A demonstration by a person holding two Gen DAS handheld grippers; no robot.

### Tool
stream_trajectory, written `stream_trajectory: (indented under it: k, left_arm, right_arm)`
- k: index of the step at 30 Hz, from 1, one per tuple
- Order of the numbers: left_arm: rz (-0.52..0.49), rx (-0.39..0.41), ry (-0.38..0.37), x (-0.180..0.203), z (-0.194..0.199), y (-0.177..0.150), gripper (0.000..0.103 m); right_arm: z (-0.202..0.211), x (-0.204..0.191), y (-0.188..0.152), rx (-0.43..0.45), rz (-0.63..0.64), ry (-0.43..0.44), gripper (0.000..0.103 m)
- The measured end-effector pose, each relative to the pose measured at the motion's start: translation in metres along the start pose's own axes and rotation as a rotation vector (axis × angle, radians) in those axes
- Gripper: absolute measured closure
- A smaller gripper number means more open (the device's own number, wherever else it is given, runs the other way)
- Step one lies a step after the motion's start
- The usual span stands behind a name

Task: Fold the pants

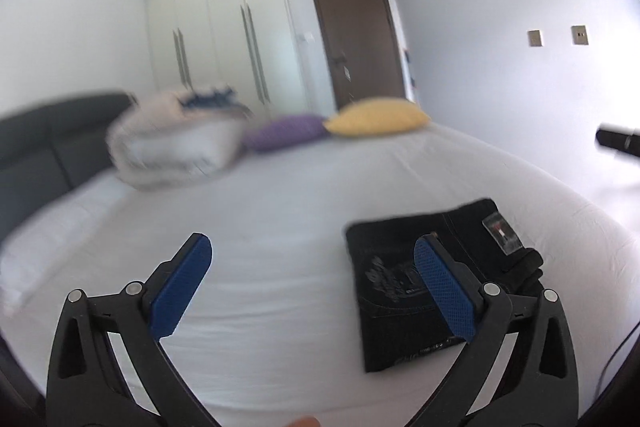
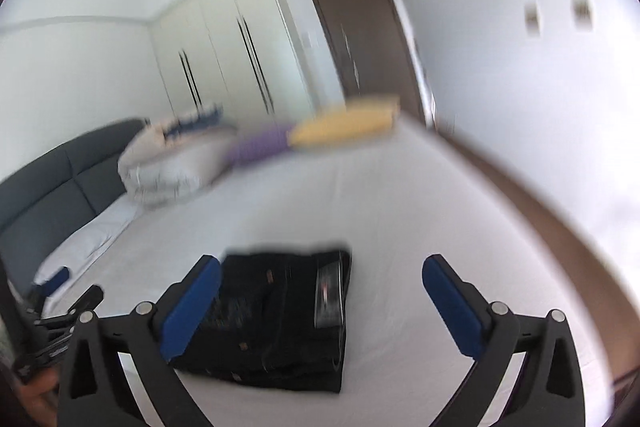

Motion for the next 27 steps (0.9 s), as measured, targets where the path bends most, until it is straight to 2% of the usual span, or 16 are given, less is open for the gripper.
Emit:
stream_trajectory:
  k: [3, 5, 7, 8, 11, 14, 17, 21, 27]
  left_arm:
    - [0.001, 0.12, 0.076, -0.005, 0.059, 0.03, 0.0]
    - [-0.006, 0.187, 0.077, -0.008, 0.093, 0.042, 0.0]
    - [0.003, 0.252, 0.067, -0.012, 0.129, 0.056, 0.0]
    - [0.017, 0.248, 0.072, -0.018, 0.138, 0.06, 0.0]
    - [0.097, 0.139, 0.052, -0.03, 0.151, 0.06, 0.0]
    - [0.184, 0.047, 0.033, -0.036, 0.155, 0.056, 0.0]
    - [0.201, -0.015, 0.045, -0.036, 0.153, 0.044, 0.0]
    - [0.203, -0.149, -0.005, -0.023, 0.139, 0.011, 0.0]
    - [0.203, -0.281, -0.031, -0.006, 0.101, -0.033, 0.0]
  right_arm:
    - [0.047, -0.012, 0.037, 0.128, 0.084, -0.086, 0.0]
    - [0.084, -0.021, 0.06, 0.213, 0.131, -0.115, 0.0]
    - [0.11, -0.024, 0.075, 0.247, 0.157, -0.13, 0.0]
    - [0.125, -0.026, 0.082, 0.261, 0.169, -0.137, 0.0]
    - [0.167, -0.033, 0.107, 0.324, 0.197, -0.172, 0.0]
    - [0.192, -0.036, 0.117, 0.329, 0.174, -0.2, 0.0]
    - [0.197, -0.048, 0.105, 0.271, 0.203, -0.157, 0.0]
    - [0.177, -0.039, 0.067, 0.145, 0.232, -0.253, 0.0]
    - [0.123, -0.02, 0.004, -0.107, 0.04, -0.192, 0.0]
Point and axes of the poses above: each gripper's, at about its wrist camera, not at the fingertips, and z roughly against the way its jaws point, x to its right, y to its top, the point moved 10 cm from there along -z, roughly the way its jaws point, and after that the axes turned 9 degrees about z, right-handed, at the moved point
